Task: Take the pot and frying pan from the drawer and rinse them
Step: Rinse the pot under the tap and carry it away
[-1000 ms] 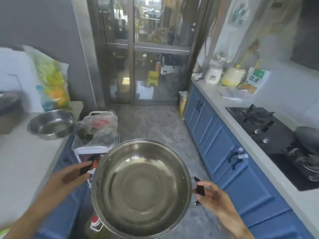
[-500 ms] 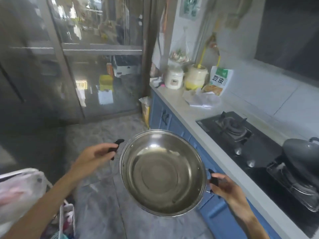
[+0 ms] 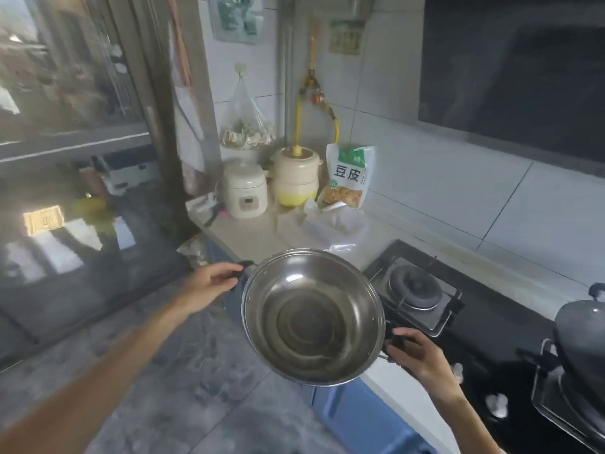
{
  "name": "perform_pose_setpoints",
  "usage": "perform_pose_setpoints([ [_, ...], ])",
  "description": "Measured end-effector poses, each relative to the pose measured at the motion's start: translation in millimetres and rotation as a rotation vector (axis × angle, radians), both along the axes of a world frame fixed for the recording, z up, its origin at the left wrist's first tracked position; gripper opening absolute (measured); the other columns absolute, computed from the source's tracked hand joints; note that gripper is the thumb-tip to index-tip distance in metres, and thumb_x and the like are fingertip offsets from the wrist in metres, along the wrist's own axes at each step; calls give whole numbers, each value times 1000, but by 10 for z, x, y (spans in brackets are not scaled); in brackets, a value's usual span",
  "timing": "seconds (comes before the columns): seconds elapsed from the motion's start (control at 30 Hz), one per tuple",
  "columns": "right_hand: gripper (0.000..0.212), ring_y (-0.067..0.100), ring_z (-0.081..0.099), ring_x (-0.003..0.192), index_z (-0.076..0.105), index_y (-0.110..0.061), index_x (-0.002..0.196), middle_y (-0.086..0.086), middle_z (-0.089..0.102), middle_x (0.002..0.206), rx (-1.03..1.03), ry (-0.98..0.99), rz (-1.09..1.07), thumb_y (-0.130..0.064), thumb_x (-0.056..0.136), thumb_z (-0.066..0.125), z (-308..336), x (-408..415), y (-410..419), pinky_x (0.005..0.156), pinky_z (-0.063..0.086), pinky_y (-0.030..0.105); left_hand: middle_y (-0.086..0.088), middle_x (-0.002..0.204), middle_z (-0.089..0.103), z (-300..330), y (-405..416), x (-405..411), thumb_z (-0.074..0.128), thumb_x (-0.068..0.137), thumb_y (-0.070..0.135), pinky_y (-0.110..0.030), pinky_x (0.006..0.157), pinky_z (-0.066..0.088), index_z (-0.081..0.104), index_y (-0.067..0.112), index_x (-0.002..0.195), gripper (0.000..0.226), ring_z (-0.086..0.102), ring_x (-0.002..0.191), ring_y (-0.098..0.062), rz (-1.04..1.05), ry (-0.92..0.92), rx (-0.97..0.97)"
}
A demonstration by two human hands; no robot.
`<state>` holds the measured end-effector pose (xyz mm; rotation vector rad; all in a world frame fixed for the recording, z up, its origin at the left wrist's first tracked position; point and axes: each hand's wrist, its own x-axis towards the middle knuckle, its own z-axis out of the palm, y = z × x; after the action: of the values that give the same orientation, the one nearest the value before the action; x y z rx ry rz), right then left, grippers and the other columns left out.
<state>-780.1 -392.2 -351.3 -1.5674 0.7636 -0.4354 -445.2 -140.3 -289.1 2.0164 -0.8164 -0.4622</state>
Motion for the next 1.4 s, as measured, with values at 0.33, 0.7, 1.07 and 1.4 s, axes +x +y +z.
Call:
perform_pose_setpoints([
  [0.33,29,26,72,80,64,-20,100,3,77,82,1,195,-198,-3,79,73,-519,1346,-968,89,53,46,-4,113,66,-657,-1515,1544,61,88,2,-10,77,45,66,12,113,28,63,92,-11,-101,71,177],
  [0.7,39,7,70,84,66,-34,95,-2,74,88,-17,455,-476,-3,74,75,-899,2223,-824,79,51,17,-4,107,72,-1263,-2171,2581,61,86,3,-19,81,45,66,19,113,32,67,92,-13,-303,73,308],
  [1.07,16,18,63,93,71,-21,95,-8,71,100,-688,581,-545,-15,80,72,334,2808,-832,75,52,30,0,158,21,-233,-2893,2560,50,92,47,-32,115,20,26,25,149,65,19,145,-17,-656,-283,233],
  [1.4,54,21,51,123,44,-23,137,0,55,136,-936,754,-1085,-43,87,53,1995,1985,-365,100,40,38,-18,100,69,1509,-3029,1457,40,91,50,-45,73,49,55,10,119,51,62,89,-40,-343,-800,-329],
])
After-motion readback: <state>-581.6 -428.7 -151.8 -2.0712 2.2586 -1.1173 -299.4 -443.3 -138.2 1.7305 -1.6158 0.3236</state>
